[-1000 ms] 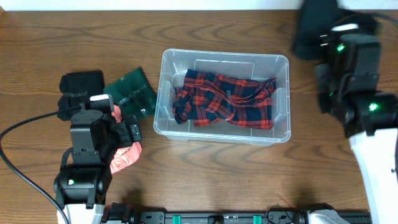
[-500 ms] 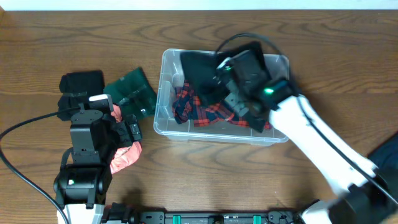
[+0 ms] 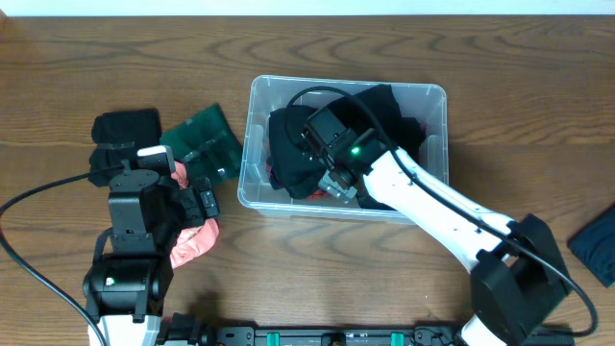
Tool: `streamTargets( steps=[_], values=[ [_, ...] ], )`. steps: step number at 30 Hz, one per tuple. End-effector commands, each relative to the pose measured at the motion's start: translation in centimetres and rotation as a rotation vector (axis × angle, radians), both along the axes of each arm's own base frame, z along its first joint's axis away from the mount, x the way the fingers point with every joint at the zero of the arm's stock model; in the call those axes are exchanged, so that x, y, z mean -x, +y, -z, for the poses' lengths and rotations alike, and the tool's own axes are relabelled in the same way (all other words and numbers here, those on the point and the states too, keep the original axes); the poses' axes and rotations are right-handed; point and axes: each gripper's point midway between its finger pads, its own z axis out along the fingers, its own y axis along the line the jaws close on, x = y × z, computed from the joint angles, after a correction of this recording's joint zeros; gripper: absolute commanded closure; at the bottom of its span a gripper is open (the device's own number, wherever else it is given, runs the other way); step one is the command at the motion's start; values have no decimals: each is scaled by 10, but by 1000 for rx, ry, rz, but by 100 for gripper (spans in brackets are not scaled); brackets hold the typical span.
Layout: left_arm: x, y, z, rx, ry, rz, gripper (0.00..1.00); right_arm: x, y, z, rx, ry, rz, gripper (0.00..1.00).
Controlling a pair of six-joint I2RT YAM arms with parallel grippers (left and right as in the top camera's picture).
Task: Pack container
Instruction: 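Carry the black garment into the bin and release it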
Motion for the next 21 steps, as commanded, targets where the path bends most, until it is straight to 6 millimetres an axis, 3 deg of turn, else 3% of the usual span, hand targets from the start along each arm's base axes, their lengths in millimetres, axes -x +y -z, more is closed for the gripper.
streamTargets(
  steps=[1, 4, 6, 8, 10, 14, 18, 21],
  values=[
    [-2, 0, -10, 3, -24, -4, 2, -19, -7, -72, -61, -225, 42, 1],
    [-2, 0, -10, 3, -24, -4, 2, -26, -3, -116, -191, -341, 53, 2],
    [-2, 0, -10, 3, -24, -5, 2, -27, 4, -135, -288, -371, 48, 19],
    [-2, 0, -10, 3, -23, -5, 2, -27, 14, -140, -389, -355, 48, 33],
    [-2, 0, -10, 3, -23, -5, 2, -26, 24, -134, -462, -305, 62, 37],
    [-3, 0, -8, 3, -14, -5, 2, -28, 36, -100, -507, -197, 139, 36],
    [-4, 0, -4, 3, 3, -5, 2, -28, 45, -32, -459, -42, 226, 36],
    [-6, 0, 0, 3, 17, -5, 2, -6, 56, 27, -425, 167, 242, 37]
  ],
)
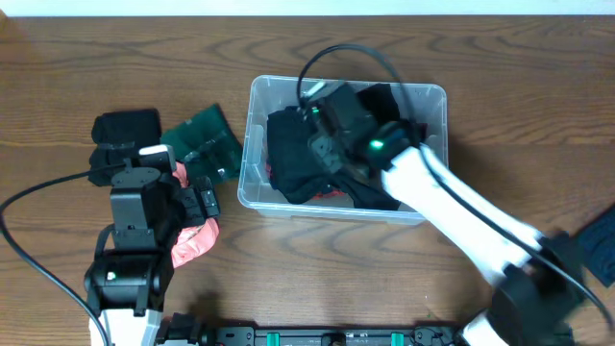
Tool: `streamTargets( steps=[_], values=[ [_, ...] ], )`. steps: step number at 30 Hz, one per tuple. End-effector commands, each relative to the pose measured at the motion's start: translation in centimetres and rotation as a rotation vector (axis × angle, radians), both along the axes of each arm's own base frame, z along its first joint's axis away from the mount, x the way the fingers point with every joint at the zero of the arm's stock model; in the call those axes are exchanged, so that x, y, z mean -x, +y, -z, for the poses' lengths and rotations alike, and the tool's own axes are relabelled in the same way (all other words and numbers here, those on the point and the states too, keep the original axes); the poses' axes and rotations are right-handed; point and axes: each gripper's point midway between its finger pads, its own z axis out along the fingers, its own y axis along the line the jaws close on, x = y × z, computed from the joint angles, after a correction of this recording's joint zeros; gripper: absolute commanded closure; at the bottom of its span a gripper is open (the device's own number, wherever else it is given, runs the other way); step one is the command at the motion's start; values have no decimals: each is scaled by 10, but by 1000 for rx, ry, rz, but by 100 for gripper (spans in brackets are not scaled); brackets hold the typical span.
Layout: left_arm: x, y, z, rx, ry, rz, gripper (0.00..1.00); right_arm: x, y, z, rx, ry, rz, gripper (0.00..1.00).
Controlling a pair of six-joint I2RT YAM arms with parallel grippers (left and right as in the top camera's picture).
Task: Pack container
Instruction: 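Carry the black garment into the bin and release it, then reach the right gripper to the dark teal garment at right edge and grasp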
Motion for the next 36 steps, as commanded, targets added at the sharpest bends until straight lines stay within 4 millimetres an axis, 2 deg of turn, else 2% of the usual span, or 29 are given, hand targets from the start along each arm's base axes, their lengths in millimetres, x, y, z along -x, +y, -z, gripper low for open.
streamTargets(
  steps=[1, 3, 4, 6, 8, 10, 12, 13, 16, 19, 20, 22, 23, 24, 25, 27, 30, 33, 36],
  values=[
    [-4, 0, -6, 3, -7, -5, 2, 35, 16, 67, -45, 284, 3, 37],
    [-4, 0, -4, 3, 0, -5, 2, 64, 21, 96, -42, 452, -32, 35],
    [-4, 0, -4, 3, 1, -5, 2, 72, 20, 104, -29, 492, -34, 34],
    [-5, 0, -4, 3, 0, -5, 2, 75, 17, 113, -3, 512, -27, 33],
    [-5, 0, -4, 3, 0, -5, 2, 67, 14, 112, 4, 483, 3, 29],
    [-4, 0, -4, 3, 1, -5, 2, 55, 10, 102, 7, 431, 34, 23],
    [-4, 0, -4, 3, 1, -5, 2, 34, -1, 78, 7, 346, 85, 18],
    [-5, 0, -4, 3, 0, -5, 2, 25, -6, 64, -2, 306, 108, 16],
    [-5, 0, -4, 3, 0, -5, 2, -6, -37, 4, -57, 148, 251, 11],
    [-5, 0, -4, 3, 0, -4, 2, -26, -96, -55, -125, -3, 492, 1],
    [-5, 0, -4, 3, 0, -5, 2, -28, -125, -72, -144, -45, 598, 1],
    [-5, 0, -4, 3, 0, -5, 2, -23, -183, -94, -161, -90, 808, 1],
    [-5, 0, -4, 3, 0, -5, 2, -14, -220, -102, -161, -98, 946, 1],
    [-4, 0, -4, 3, 1, -5, 2, -5, -244, -103, -156, -94, 1038, 1],
    [-4, 0, -4, 3, 1, -5, 2, 8, -275, -104, -145, -84, 1164, 1],
    [-4, 0, -4, 3, 1, -5, 2, 34, -326, -96, -115, -39, 1361, 1],
    [-5, 0, -4, 3, 0, -5, 2, 71, -387, -74, -67, 42, 1594, 1],
    [-4, 0, -4, 3, 1, -4, 2, 103, -432, -43, -48, 95, 1768, 1],
    [-4, 0, -4, 3, 1, -4, 2, 128, -466, -11, -46, 111, 1904, 1]
  ],
)
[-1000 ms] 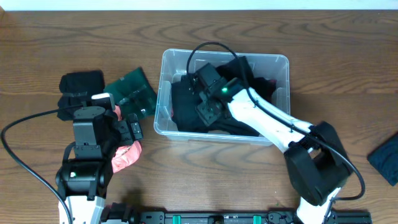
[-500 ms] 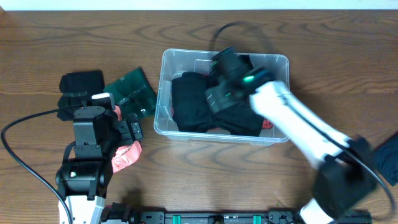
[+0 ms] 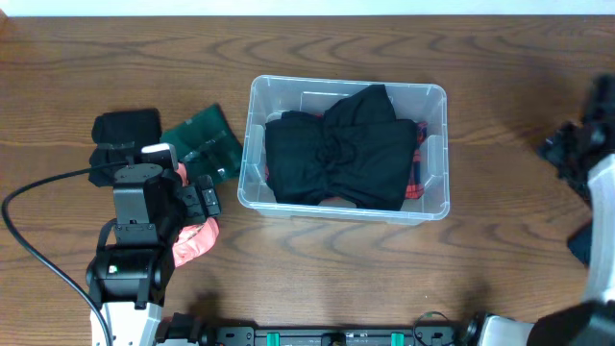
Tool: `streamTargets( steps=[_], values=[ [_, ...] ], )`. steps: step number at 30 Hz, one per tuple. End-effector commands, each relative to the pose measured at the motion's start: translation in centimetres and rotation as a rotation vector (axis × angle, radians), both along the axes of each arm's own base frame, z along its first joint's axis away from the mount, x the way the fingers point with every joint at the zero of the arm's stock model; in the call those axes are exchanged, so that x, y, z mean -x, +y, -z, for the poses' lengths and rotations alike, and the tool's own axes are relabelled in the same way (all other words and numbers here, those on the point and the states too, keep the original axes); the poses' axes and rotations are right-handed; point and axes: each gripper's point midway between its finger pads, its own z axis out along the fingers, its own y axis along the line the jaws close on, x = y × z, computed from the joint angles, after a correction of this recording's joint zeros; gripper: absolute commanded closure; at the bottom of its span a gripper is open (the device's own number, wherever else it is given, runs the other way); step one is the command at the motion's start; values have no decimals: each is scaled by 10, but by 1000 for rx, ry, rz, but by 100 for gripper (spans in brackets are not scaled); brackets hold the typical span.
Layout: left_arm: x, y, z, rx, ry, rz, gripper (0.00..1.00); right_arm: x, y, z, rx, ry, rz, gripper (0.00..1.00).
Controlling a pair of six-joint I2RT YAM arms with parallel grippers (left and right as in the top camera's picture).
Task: Pack container
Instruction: 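Reach the right gripper to the dark teal garment at right edge and grasp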
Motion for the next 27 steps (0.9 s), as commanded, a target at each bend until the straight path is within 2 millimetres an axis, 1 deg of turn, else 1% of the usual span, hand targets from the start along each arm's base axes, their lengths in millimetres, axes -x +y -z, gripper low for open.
streamTargets(
  steps=[1, 4, 7, 10, 13, 16, 18, 21, 24, 25, 27],
  values=[
    [-3, 0, -9, 3, -21, -4, 2, 37, -32, 36, -15, 41, 183, 1],
    [-3, 0, -9, 3, -21, -4, 2, 64, -55, 64, -26, 65, 295, 1],
    [-3, 0, -9, 3, -21, -4, 2, 80, -73, 86, -34, 85, 344, 1],
    [-3, 0, -9, 3, -21, -4, 2, 84, -90, 102, -31, 104, 330, 1],
    [-3, 0, -9, 3, -21, -4, 2, 75, -105, 113, -9, 112, 257, 1],
    [-3, 0, -9, 3, -21, -4, 2, 65, -108, 125, -27, 93, 230, 1],
    [-3, 0, -9, 3, -21, -4, 2, 62, -108, 135, -44, 94, 226, 1],
    [-3, 0, -9, 4, -21, -5, 2, 65, -106, 156, -77, 139, 218, 1],
    [-3, 0, -9, 4, -21, -4, 2, 71, -101, 174, -107, 194, 220, 1],
    [-3, 0, -9, 4, -21, -5, 2, 73, -100, 177, -116, 204, 220, 2],
    [-3, 0, -9, 6, -21, -6, 2, 76, -97, 181, -131, 221, 219, 19]
  ],
)
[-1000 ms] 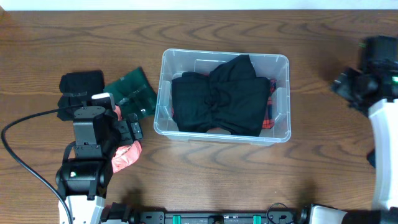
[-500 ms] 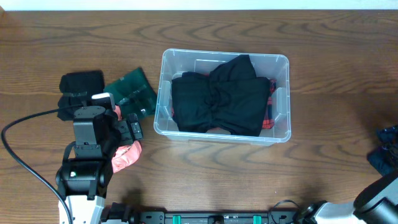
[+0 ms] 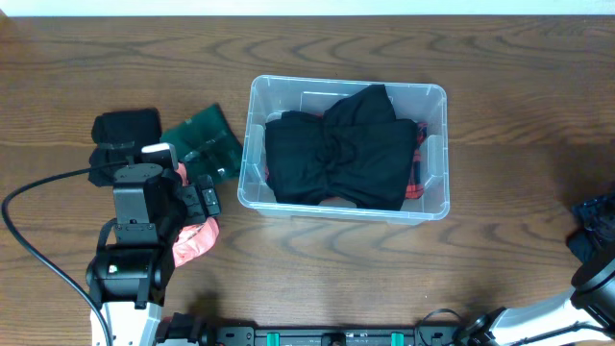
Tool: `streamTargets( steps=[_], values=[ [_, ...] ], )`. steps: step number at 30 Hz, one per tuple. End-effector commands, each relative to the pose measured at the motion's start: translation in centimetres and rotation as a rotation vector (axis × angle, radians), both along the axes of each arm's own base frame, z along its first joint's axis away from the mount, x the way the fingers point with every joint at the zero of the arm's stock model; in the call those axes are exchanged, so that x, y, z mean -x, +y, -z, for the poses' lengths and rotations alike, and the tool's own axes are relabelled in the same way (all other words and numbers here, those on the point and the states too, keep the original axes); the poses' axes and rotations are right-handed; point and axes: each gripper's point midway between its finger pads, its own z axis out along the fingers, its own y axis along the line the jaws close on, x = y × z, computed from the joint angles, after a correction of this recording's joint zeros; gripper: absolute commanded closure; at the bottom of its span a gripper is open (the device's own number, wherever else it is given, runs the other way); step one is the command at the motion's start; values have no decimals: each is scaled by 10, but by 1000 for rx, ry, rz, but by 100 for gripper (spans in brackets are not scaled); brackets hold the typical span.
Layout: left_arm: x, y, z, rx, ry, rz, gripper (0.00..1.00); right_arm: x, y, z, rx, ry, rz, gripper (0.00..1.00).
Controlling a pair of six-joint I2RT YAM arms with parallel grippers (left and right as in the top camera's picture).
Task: Pack container
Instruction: 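Reach the right gripper to the dark teal garment at right edge and grasp, then place the dark teal garment into the bin and press it flat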
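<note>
A clear plastic container point(image 3: 437, 207) stands mid-table. It holds a black garment point(image 3: 336, 154) with red fabric point(image 3: 415, 183) peeking out at its right side. My left gripper point(image 3: 195, 197) hovers low over a pink cloth point(image 3: 192, 242) at the lower left; its jaws are hidden under the wrist. At the far right edge my right gripper point(image 3: 598, 213) shows as a dark shape over a dark blue cloth point(image 3: 579, 247). Whether it is open or shut does not show.
A black cloth point(image 3: 125, 127) and a dark green cloth point(image 3: 204, 139) lie left of the container, just beyond my left arm. A black cable point(image 3: 38, 192) loops across the table at the left. The right arm's white link point(image 3: 538, 317) runs along the bottom right.
My right arm has moved from the upper part of the right edge down to the dark blue cloth at the lower right. The left arm and the container's contents are unchanged.
First my right gripper was inside the container on the black garment, and it was still there a moment later. Then it was out at the right edge, the garment left lying in the container. Now it is over the blue cloth. The left arm stayed over the pink cloth.
</note>
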Motion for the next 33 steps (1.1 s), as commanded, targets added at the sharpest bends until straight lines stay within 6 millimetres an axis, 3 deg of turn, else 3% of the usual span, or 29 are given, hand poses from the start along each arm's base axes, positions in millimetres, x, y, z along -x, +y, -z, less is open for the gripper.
streamTargets(
  steps=[1, 4, 5, 9, 13, 17, 18, 21, 24, 27, 30, 33],
  values=[
    [-3, 0, -9, 12, -23, -12, 2, 13, 13, 23, -72, 68, -10, 34],
    [-3, 0, -9, 17, -23, -18, 2, 0, 14, 7, -64, 21, -28, 80],
    [-3, 0, -9, 17, -23, -18, 2, -7, 14, -1, -57, -7, -39, 87],
    [-3, 0, -9, 17, -23, -18, 2, -51, 19, -54, -12, -162, -167, 90],
    [-3, 0, -10, 17, -23, -18, 2, -104, 52, -128, 41, -333, -417, 99],
    [-3, 0, -10, 17, -23, -18, 2, -148, 120, -200, 104, -468, -771, 99],
    [-3, 0, -10, 17, -23, -18, 2, -160, 156, -223, 130, -508, -944, 99],
    [-3, 0, -10, 17, -23, -18, 2, -171, 231, -250, 154, -560, -1283, 99],
    [-3, 0, -10, 17, -23, -18, 2, -166, 311, -255, 131, -566, -1618, 99],
    [-3, 0, -10, 17, -23, -18, 2, -146, 380, -240, 79, -491, -1899, 99],
    [-3, 0, -9, 17, -23, -18, 2, -126, 421, -215, 21, -399, -2040, 99],
    [-3, 0, -10, 17, -23, -18, 2, -109, 439, -185, -27, -273, -2111, 99]
  ],
)
